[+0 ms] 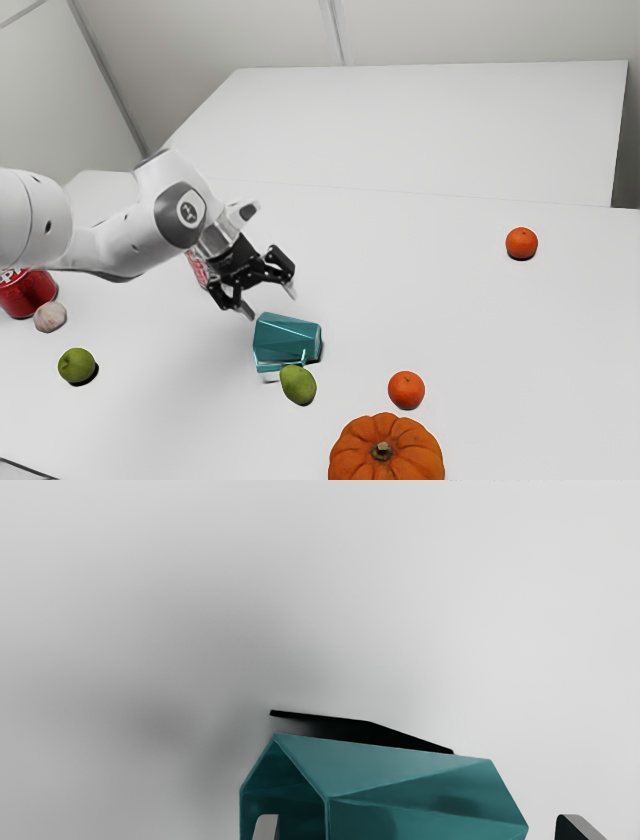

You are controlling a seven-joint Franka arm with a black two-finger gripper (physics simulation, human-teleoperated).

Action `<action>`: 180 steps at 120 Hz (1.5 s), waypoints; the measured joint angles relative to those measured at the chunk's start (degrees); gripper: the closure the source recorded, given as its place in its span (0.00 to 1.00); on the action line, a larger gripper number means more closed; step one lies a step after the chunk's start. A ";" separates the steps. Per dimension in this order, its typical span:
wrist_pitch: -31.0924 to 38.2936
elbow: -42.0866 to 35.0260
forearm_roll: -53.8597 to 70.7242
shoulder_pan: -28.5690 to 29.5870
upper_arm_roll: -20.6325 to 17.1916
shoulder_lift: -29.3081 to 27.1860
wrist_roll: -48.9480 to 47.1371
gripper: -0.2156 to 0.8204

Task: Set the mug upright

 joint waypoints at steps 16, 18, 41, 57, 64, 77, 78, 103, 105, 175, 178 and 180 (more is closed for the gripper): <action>1.59 -1.71 -4.92 1.86 0.10 0.11 2.53 0.21; 1.74 -1.88 -5.59 2.13 0.11 0.14 2.93 0.21; 2.67 -4.43 -14.27 3.97 0.56 0.31 8.56 0.21; 1.59 -4.70 -19.24 3.68 0.60 0.29 13.05 0.21; 0.72 -4.73 -20.95 3.28 0.63 0.35 15.00 0.21; -0.96 -4.71 -24.35 2.74 0.68 1.20 18.68 0.21; -1.10 -4.71 -24.59 2.73 0.68 1.29 18.95 0.21; -3.50 -4.75 -28.81 3.20 1.01 2.99 25.32 0.21; -3.63 -4.76 -29.09 3.22 1.04 3.03 25.82 0.21; -5.20 -5.89 -34.10 2.88 1.83 2.85 39.28 0.62; -5.17 -5.86 -34.10 2.83 1.82 2.80 39.59 0.65; -5.15 -5.83 -34.09 2.79 1.82 2.76 39.78 0.66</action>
